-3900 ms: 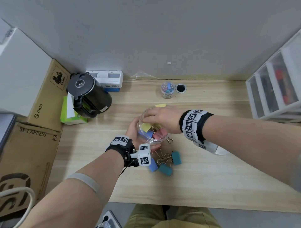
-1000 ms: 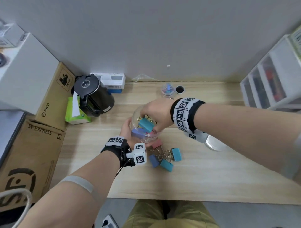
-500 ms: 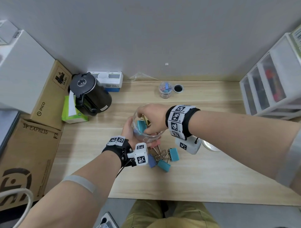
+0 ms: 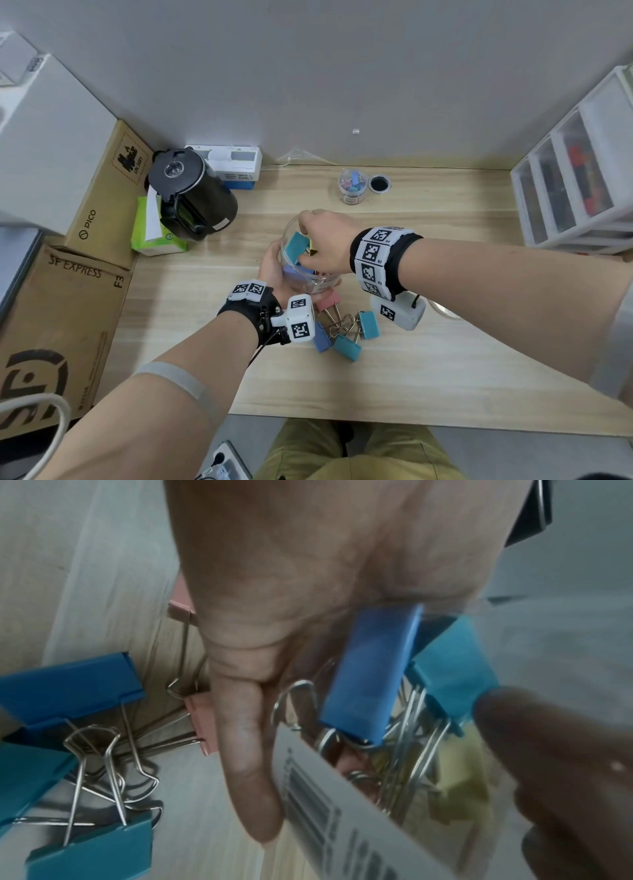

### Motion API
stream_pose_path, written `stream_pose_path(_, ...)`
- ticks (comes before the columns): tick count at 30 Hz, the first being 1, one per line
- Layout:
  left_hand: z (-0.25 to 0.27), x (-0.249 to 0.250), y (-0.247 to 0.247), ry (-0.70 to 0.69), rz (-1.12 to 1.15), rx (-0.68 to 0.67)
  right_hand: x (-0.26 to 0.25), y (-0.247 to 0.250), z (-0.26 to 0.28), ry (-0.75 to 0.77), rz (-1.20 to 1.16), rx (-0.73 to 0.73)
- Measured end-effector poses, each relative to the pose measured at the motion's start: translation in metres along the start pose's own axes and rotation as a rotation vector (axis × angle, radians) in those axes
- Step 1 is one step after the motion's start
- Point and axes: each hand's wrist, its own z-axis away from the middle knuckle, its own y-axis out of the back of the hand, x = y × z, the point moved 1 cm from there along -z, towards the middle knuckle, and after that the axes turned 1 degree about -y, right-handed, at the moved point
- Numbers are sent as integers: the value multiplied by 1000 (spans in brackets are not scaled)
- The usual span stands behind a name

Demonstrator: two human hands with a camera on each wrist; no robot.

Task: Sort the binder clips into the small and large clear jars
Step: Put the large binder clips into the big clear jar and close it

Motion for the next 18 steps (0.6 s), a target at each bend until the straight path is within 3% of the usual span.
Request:
stream_pose_path(5,-9,0,6,-17,58,51,-4,2,-3,17,-89,-143)
stream_pose_path(10,-11,5,11,-8,42,35,-3,-2,-7,39,-299,-185)
stream_pose_path(18,-8,7,19,34,-35,34,-2,-3,-17,0,-368,-212)
